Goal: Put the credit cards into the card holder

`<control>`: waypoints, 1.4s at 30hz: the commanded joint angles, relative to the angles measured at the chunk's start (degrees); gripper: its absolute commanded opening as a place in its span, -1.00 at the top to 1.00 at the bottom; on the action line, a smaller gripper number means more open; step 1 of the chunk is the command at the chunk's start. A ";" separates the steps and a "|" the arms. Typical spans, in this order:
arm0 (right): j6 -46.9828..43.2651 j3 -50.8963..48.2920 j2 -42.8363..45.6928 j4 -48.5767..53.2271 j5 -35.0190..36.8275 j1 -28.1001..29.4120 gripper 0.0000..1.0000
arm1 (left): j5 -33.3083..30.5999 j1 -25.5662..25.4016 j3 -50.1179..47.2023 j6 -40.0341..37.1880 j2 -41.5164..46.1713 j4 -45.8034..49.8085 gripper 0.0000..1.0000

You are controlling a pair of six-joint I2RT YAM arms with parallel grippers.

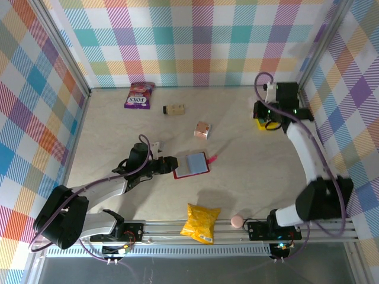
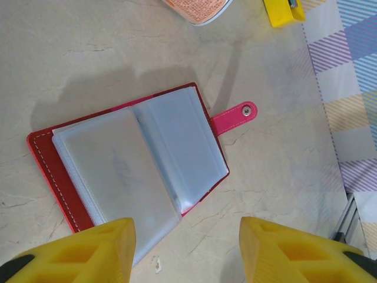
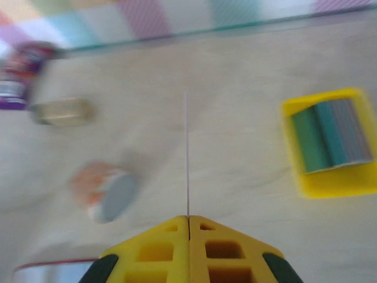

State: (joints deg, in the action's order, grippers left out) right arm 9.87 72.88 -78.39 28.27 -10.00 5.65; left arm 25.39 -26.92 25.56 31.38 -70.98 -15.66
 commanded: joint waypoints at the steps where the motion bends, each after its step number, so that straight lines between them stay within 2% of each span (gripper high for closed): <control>1: 17.52 -12.08 3.24 -12.82 -18.41 3.17 1.00 | 2.23 0.99 -1.08 3.42 0.21 -3.47 0.01; 2: 19.50 -15.02 4.24 -15.39 -20.37 4.96 1.00 | 2.51 0.99 -1.29 4.13 -0.22 -4.28 0.01; 7: 27.92 -24.83 3.80 -25.57 -20.39 14.49 1.00 | 3.17 1.08 -2.10 6.41 -2.20 -7.56 0.01; 11: 31.31 -29.87 0.95 -31.67 -16.47 19.73 1.00 | 4.03 1.08 -3.23 8.13 -4.17 -11.46 0.03; 18: 32.43 -30.93 -8.00 -40.23 -19.00 21.22 1.00 | 6.36 1.08 -0.97 8.63 -11.06 -13.80 0.08; 27: 29.38 -27.87 -17.19 -45.70 -21.30 24.61 1.00 | 3.69 1.13 0.13 6.94 -10.58 -8.90 0.10; 32: 27.34 -27.36 -18.53 -45.76 -19.47 27.19 1.00 | 1.43 1.08 0.89 4.90 -10.58 -4.27 0.11; 42: 26.72 -28.81 -18.16 -45.17 -16.84 28.01 1.00 | 1.16 1.09 1.25 4.72 -11.11 -3.41 0.11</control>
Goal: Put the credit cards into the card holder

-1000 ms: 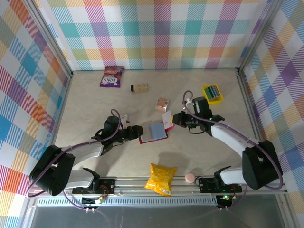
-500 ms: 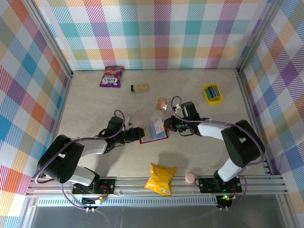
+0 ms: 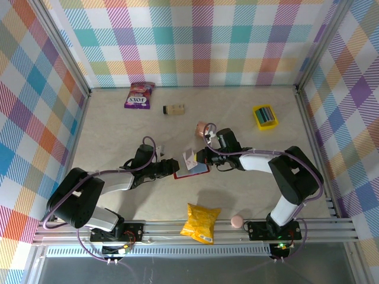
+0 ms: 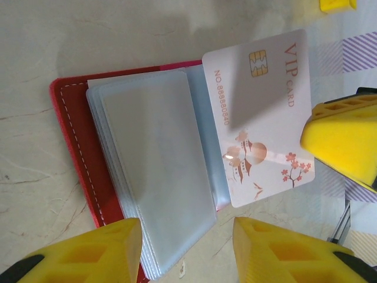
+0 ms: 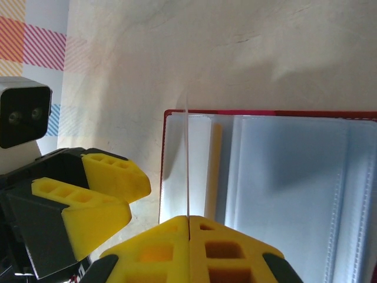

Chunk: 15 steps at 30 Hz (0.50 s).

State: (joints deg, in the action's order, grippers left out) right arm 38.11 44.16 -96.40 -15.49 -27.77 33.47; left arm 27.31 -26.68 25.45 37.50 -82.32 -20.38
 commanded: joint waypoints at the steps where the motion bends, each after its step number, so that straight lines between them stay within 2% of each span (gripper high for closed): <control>1: -1.32 -0.37 -0.09 -1.40 1.29 0.19 1.00 | -0.92 0.84 1.31 -1.45 0.23 1.31 0.11; 15: 1.31 -2.43 -0.98 -4.02 0.96 1.06 1.00 | -0.77 0.85 1.11 -1.41 -0.03 1.83 0.11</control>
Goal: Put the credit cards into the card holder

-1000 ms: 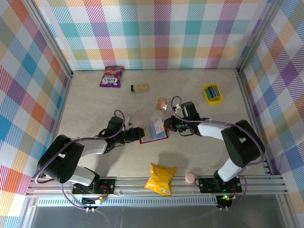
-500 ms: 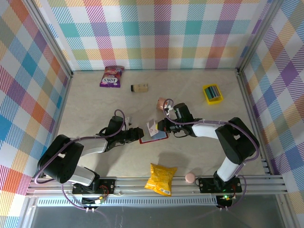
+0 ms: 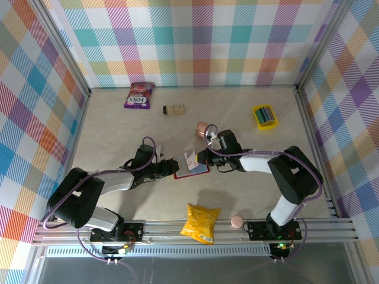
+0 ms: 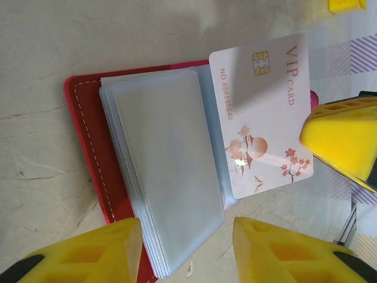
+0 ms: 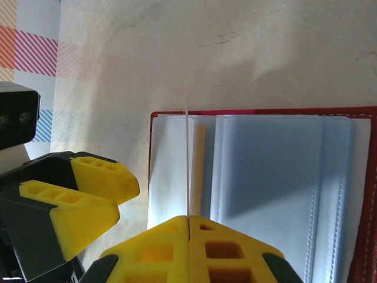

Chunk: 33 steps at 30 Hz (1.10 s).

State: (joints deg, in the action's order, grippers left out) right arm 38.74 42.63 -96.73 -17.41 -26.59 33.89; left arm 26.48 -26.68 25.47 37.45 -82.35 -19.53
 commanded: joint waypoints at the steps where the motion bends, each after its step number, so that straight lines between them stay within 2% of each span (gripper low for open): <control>1: 0.78 -0.90 -0.72 -2.32 -0.06 0.74 1.00 | 0.22 0.84 1.15 -1.33 -0.09 0.98 0.11; 13: 2.74 -2.31 -0.54 -1.81 3.46 1.09 1.00 | 0.41 0.86 1.16 -1.24 -1.15 0.63 0.11; 33: 5.37 -2.42 -3.00 -4.37 0.91 1.12 1.00 | 0.77 0.84 1.42 -1.07 -2.47 0.19 0.11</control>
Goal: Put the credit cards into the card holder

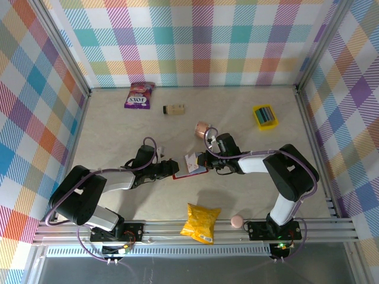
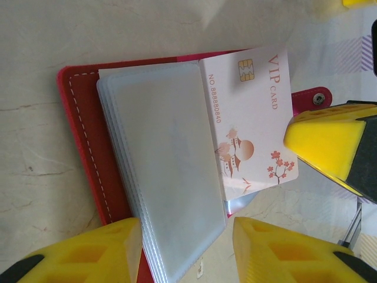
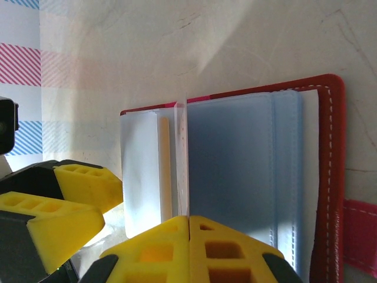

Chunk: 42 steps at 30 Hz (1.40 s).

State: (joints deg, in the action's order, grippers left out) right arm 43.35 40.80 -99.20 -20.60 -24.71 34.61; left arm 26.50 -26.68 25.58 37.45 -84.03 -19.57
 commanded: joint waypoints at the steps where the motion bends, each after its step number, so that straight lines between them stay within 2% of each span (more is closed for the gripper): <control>1: 0.81 -0.82 -0.13 -1.59 -1.12 0.46 1.00 | 0.57 0.86 1.35 -1.07 -0.87 0.37 0.11; 8: 1.03 -1.33 3.41 -0.32 -0.31 0.45 1.00 | -0.92 0.84 1.84 -1.42 -1.22 2.52 0.13; 19: 3.35 -1.16 -0.36 -5.27 -3.23 0.46 1.00 | -0.57 0.84 1.84 -1.37 -1.49 2.39 0.14; 31: 3.21 -1.68 -1.70 -5.73 -2.63 0.85 1.00 | -0.40 0.84 1.93 -1.37 -1.93 2.10 0.14; 42: -0.70 3.23 -2.41 11.27 7.18 4.00 1.00 | -0.49 0.88 2.10 -1.35 -2.10 2.26 0.14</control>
State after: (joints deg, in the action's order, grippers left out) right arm 44.95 42.04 -100.31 -16.71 -21.08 37.47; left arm 25.93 -26.68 26.52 37.01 -85.21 -18.09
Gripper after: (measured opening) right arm 0.042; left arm 0.432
